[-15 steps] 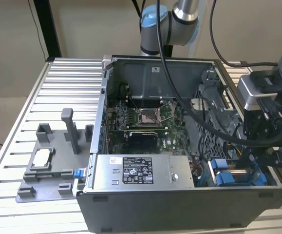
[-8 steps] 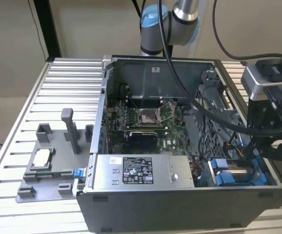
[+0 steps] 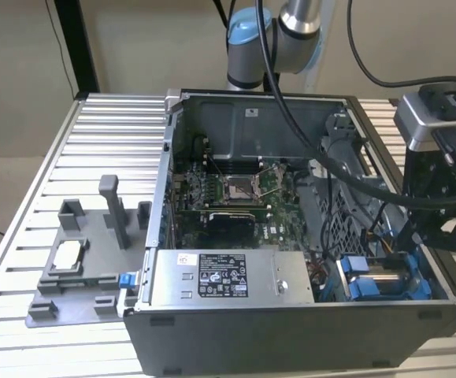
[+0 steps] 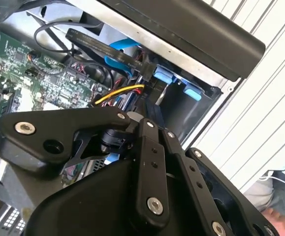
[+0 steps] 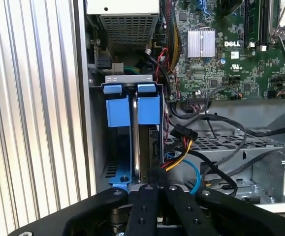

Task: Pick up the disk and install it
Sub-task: 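Insert the second disk wire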

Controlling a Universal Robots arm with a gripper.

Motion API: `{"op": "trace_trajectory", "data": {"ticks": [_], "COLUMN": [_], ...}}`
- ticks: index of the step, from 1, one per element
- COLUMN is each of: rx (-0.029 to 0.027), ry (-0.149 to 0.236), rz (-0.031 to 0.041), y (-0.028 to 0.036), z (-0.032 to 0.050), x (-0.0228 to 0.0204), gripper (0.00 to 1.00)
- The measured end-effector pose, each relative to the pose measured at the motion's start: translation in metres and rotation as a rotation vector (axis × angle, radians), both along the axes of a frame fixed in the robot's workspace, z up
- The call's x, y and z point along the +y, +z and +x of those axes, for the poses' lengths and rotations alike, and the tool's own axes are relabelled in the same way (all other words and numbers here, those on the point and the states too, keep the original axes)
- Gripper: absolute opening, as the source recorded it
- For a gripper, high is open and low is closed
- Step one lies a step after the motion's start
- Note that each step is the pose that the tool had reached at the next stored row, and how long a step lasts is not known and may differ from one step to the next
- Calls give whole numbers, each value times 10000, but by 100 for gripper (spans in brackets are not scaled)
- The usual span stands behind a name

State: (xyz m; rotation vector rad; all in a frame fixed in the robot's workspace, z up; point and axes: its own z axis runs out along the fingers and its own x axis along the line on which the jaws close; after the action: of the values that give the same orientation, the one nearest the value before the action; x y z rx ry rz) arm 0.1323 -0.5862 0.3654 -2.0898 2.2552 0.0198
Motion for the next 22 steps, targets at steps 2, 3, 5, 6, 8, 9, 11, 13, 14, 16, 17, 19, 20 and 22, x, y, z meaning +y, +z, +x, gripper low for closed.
{"op": "trace_trajectory", "data": {"ticks": [2, 3, 5, 6, 8, 9, 11, 13, 14, 16, 17, 19, 20, 22], "rx": [0, 0, 0, 1, 1, 0, 1, 1, 1, 22, 60, 133, 178, 301], "ry": [0, 0, 0, 0, 0, 0, 0, 0, 0, 1, -1, -1, -2, -1], "rz": [0, 0, -1, -1, -2, -1, -2, -1, -1, -5, -5, 3, 11, 20], "y": [1, 2, 4, 5, 7, 7, 9, 10, 11, 14, 17, 29, 39, 70], "z": [0, 0, 0, 0, 0, 0, 0, 0, 0, 8, 14, 24, 31, 49], "x": [-1, -1, 0, 0, -1, -1, -1, 0, 0, 0, 0, 0, -1, -2], "gripper": [0, 0, 0, 0, 0, 0, 0, 0, 0, 0, 0, 0, 0, 100]}}
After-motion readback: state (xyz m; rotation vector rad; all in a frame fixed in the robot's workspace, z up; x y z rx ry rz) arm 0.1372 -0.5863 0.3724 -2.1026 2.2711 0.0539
